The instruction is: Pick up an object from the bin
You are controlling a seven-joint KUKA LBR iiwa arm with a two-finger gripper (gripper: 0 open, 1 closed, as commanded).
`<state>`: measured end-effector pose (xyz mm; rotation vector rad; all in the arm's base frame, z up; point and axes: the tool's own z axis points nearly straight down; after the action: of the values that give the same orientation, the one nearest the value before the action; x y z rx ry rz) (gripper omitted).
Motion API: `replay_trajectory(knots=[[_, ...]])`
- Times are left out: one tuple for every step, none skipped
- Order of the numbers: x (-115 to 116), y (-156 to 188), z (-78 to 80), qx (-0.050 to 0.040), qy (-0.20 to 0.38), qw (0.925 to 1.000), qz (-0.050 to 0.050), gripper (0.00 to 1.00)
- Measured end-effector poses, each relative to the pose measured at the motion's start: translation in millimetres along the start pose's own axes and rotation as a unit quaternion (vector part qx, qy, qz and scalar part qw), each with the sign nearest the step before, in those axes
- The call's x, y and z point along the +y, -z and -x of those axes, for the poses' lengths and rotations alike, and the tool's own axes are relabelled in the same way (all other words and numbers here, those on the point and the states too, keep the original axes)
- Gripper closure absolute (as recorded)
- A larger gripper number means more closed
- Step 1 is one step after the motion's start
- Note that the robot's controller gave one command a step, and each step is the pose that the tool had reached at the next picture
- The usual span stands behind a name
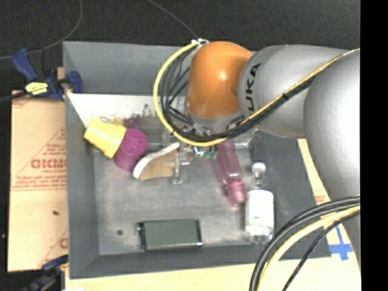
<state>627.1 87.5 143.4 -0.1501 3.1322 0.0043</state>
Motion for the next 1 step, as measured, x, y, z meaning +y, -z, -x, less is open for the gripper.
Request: replay_trajectory(knots=[[7.3,-34.0,-4.2,-0.0030,0.004,1.0000,0.000,0.00]])
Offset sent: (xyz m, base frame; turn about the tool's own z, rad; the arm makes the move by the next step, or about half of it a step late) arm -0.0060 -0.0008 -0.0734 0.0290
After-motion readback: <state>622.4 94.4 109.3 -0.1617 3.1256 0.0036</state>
